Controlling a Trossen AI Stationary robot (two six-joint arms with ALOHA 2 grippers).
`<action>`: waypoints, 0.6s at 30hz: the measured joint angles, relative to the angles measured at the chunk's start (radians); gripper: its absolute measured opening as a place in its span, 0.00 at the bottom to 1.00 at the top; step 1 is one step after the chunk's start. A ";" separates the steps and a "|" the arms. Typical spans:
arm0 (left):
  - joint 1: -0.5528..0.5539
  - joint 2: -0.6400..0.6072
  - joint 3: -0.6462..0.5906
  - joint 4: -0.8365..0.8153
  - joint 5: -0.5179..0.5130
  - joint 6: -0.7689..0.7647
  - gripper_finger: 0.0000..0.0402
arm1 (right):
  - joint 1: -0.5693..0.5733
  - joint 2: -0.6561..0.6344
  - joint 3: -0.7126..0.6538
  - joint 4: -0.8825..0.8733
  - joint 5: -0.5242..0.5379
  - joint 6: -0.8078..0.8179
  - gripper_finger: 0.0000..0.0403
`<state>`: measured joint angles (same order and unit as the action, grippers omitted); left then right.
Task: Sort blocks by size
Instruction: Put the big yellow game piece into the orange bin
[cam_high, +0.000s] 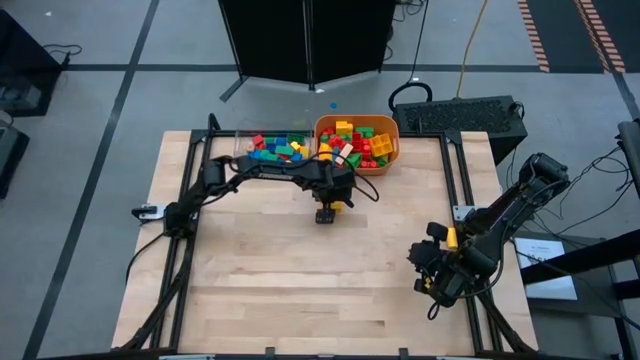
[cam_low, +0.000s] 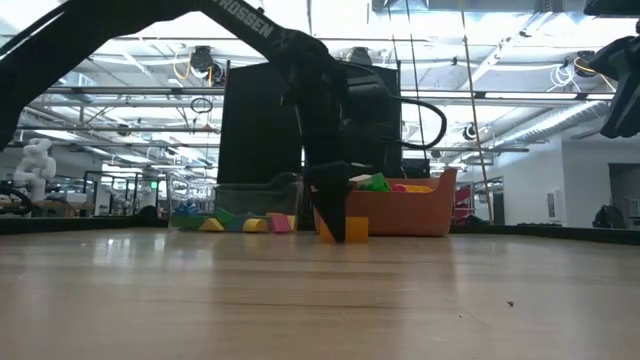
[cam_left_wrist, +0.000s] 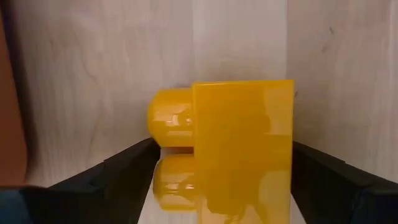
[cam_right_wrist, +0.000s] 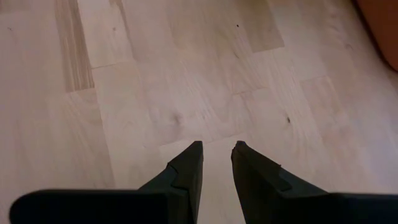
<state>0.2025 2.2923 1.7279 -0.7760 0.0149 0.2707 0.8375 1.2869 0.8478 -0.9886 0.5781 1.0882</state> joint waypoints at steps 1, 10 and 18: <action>-0.002 0.000 0.000 0.000 0.003 0.000 0.82 | 0.000 0.000 0.000 -0.003 0.000 0.000 0.20; -0.023 -0.013 -0.003 -0.008 -0.008 -0.050 0.64 | 0.000 0.000 0.000 -0.017 0.005 0.006 0.20; -0.031 -0.100 0.042 -0.052 0.019 -0.161 0.64 | 0.000 0.000 0.000 -0.016 0.006 0.014 0.20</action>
<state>0.1711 2.1919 1.7700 -0.8276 0.0340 0.1098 0.8371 1.2869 0.8474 -1.0046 0.5839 1.1019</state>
